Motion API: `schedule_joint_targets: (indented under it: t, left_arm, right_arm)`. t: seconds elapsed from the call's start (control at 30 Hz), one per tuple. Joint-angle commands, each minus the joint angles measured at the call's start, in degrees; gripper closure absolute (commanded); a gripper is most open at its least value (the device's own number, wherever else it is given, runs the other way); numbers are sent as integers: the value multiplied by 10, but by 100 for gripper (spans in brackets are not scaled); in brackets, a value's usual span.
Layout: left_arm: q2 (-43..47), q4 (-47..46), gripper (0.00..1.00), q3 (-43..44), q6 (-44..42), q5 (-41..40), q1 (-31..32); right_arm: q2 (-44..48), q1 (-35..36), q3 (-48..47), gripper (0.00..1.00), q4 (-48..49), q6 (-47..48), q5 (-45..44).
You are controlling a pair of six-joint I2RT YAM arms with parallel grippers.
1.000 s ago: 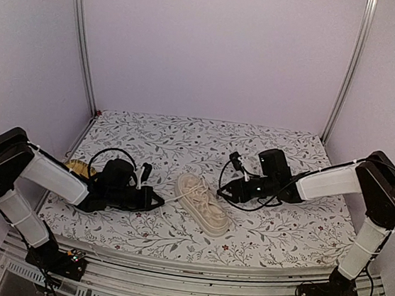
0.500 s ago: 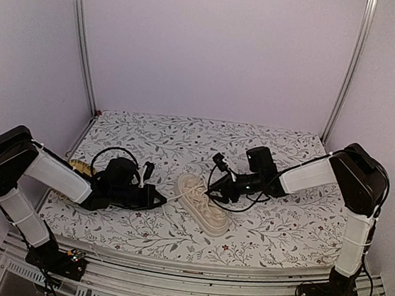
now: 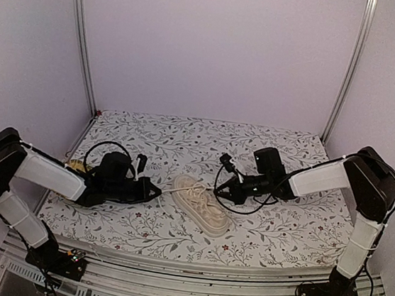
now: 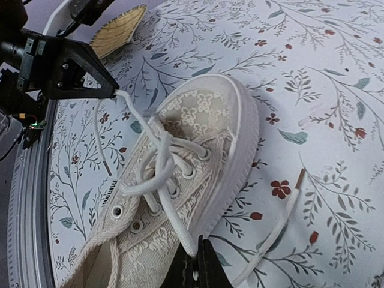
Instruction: Tie the shoes
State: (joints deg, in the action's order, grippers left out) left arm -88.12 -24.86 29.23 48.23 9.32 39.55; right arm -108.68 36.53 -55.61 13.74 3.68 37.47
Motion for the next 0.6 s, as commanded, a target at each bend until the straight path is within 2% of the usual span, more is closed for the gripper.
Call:
schedule_joint_targets:
  t: [0.0, 0.1, 0.4, 0.47, 0.57]
  left_arm:
    - [64, 43, 100, -25, 4, -39, -16]
    - [114, 75, 100, -47, 6, -43, -21]
    - [221, 154, 100, -92, 1, -19, -30]
    - [231, 161, 100, -98, -2, -19, -34]
    - [230, 157, 100, -93, -10, -5, -41]
  right_arm:
    - [93, -7, 42, 98, -18, -32, -128]
    - [127, -8, 54, 98, -47, -34, -175]
    - [187, -8, 69, 98, -105, -122, -311]
    - [204, -8, 75, 98, -111, -139, -315]
    - [226, -9, 73, 98, -130, -143, -251]
